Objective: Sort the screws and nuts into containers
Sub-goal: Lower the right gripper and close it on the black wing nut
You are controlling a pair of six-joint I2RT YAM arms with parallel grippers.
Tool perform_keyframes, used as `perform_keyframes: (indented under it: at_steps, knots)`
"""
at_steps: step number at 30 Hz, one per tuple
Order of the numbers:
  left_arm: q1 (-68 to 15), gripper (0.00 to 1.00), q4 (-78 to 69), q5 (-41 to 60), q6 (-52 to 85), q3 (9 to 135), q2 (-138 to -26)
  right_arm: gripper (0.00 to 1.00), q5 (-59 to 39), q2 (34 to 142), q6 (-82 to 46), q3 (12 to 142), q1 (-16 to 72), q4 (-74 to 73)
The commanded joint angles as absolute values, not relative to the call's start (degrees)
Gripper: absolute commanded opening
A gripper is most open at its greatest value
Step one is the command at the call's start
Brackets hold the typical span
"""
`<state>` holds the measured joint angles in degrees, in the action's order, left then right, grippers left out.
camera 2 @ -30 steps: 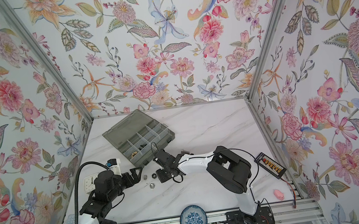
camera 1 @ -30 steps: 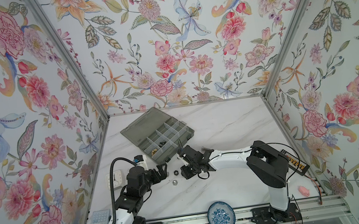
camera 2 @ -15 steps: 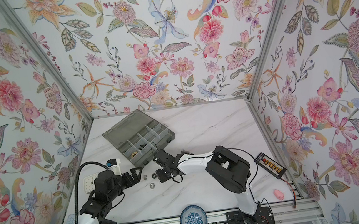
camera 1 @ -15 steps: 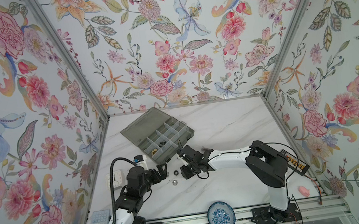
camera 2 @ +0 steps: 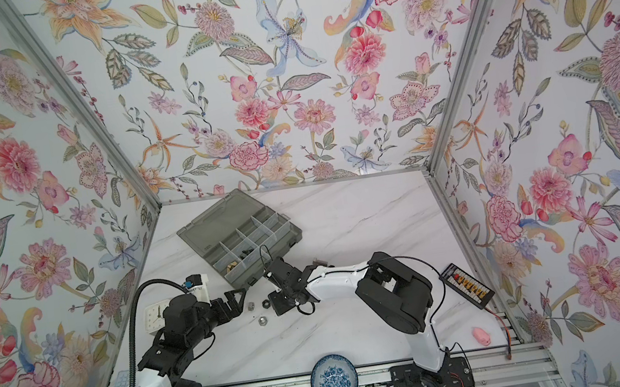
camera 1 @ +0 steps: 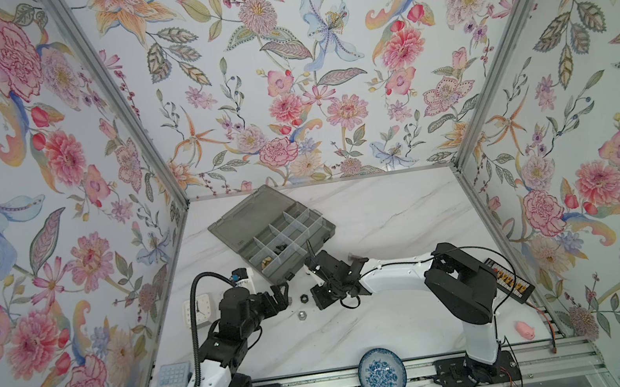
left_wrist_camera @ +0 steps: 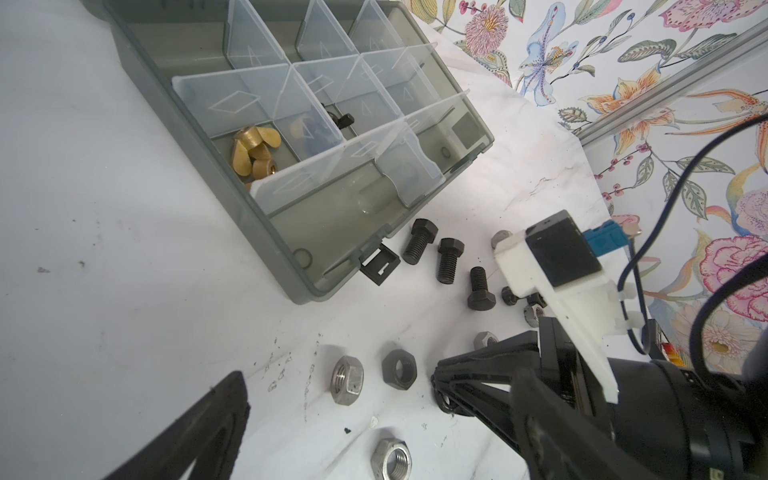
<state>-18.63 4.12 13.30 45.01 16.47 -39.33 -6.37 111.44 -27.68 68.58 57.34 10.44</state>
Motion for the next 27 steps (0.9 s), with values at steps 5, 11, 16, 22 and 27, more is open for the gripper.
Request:
perform_keyframes:
  at_steps: [5,11,16,22,27]
  knots:
    - [-17.91,0.99,3.28,13.61,45.20,15.64,-38.56,0.03,-5.02,112.92,-26.65,68.48,57.29,12.22]
    - [-17.84,0.99,3.33,13.52,45.21,15.65,-38.67,0.00,-5.37,112.59,-25.31,68.78,57.25,12.22]
    - [-17.87,0.99,3.43,13.53,45.19,15.72,-38.49,0.00,-5.68,111.15,-21.26,70.03,57.18,11.97]
    - [-17.85,0.99,3.94,13.35,45.11,15.80,-37.73,0.00,-6.82,110.13,-16.62,72.87,55.96,12.03]
    - [-17.78,0.99,4.81,13.03,44.96,15.89,-37.03,0.00,-9.56,109.71,-13.95,76.25,53.54,12.00]
